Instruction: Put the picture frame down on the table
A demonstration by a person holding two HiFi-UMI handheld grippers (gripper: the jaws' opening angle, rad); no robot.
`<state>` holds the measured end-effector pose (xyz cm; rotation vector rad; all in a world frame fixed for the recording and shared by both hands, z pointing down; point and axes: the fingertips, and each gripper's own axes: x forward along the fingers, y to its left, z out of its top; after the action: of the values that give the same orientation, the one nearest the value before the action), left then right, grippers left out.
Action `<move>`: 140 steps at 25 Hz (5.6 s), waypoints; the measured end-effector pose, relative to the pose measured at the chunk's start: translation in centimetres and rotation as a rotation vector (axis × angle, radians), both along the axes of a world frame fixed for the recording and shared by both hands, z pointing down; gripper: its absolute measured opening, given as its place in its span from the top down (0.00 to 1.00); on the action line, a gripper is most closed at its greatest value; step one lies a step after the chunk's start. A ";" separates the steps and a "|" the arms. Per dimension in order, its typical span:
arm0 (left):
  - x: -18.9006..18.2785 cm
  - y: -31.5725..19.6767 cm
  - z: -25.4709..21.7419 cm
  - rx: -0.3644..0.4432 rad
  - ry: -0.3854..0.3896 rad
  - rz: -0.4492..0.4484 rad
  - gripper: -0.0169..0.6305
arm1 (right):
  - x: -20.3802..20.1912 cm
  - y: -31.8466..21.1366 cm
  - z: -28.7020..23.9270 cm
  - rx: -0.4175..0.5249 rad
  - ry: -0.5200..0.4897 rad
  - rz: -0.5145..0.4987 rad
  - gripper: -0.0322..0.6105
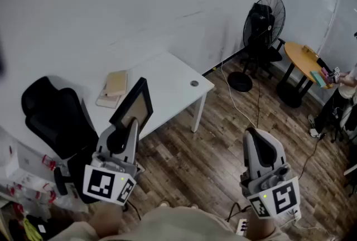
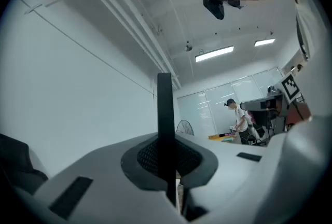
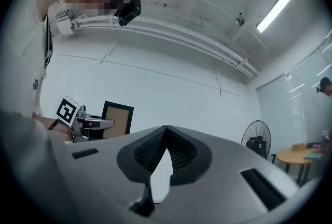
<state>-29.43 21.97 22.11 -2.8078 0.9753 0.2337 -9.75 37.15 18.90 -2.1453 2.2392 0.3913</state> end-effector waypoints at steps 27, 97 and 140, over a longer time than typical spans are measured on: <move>8.1 6.0 5.1 -0.091 -0.133 0.028 0.93 | 6.3 4.4 6.4 -0.136 -0.072 -0.089 0.91; 32.6 -38.1 13.2 -0.500 0.033 -0.139 0.93 | 31.1 -43.4 13.9 -0.391 -0.108 -0.369 0.91; 33.0 -55.0 32.2 -1.003 -0.031 -0.084 0.93 | 30.1 -59.4 24.3 -0.646 -0.211 -0.447 0.91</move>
<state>3.55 -33.00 54.28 -3.5734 1.5151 -0.4444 20.32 -22.25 43.23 -1.6545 2.8552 -0.6158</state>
